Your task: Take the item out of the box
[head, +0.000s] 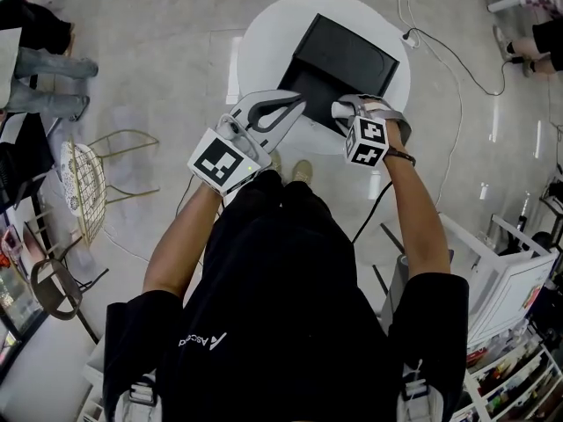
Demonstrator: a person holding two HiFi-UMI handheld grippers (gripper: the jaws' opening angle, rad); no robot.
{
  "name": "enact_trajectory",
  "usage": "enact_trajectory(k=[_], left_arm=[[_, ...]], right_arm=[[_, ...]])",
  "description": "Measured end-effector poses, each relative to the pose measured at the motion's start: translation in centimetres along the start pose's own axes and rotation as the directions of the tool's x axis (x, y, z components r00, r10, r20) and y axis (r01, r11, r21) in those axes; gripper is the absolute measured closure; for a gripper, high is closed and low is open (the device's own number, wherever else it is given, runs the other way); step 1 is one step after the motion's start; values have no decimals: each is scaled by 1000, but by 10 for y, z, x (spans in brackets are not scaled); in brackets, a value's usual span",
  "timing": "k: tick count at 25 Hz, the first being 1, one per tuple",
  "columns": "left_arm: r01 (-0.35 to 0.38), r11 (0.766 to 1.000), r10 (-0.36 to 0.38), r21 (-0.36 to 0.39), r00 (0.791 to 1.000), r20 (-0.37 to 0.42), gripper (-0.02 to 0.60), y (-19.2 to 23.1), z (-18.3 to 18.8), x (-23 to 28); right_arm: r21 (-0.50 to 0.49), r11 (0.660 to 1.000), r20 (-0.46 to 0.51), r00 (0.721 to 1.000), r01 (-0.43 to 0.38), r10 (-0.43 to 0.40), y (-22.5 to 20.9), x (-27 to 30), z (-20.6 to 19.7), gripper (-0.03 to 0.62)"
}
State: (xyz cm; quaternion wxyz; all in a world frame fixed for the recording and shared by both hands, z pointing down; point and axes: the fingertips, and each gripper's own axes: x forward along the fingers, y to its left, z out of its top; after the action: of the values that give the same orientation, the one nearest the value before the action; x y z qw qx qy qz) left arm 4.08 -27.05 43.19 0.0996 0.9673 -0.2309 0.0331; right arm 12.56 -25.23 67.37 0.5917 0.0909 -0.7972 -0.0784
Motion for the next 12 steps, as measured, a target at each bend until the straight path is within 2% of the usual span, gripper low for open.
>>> enact_trajectory(k=[3, 7, 10, 12], left_arm=[[16, 1000, -16, 8, 1000, 21, 582, -4, 4, 5], [33, 999, -34, 19, 998, 56, 581, -14, 15, 4], [33, 999, -35, 24, 997, 70, 581, -24, 24, 1], [40, 999, -43, 36, 996, 84, 582, -29, 32, 2]], right_arm=[[106, 992, 93, 992, 73, -83, -16, -29, 13, 411], [209, 965, 202, 958, 159, -202, -24, -74, 37, 411], [285, 936, 286, 913, 208, -290, -22, -115, 56, 411], [365, 902, 349, 864, 231, -363, -26, -146, 66, 411]])
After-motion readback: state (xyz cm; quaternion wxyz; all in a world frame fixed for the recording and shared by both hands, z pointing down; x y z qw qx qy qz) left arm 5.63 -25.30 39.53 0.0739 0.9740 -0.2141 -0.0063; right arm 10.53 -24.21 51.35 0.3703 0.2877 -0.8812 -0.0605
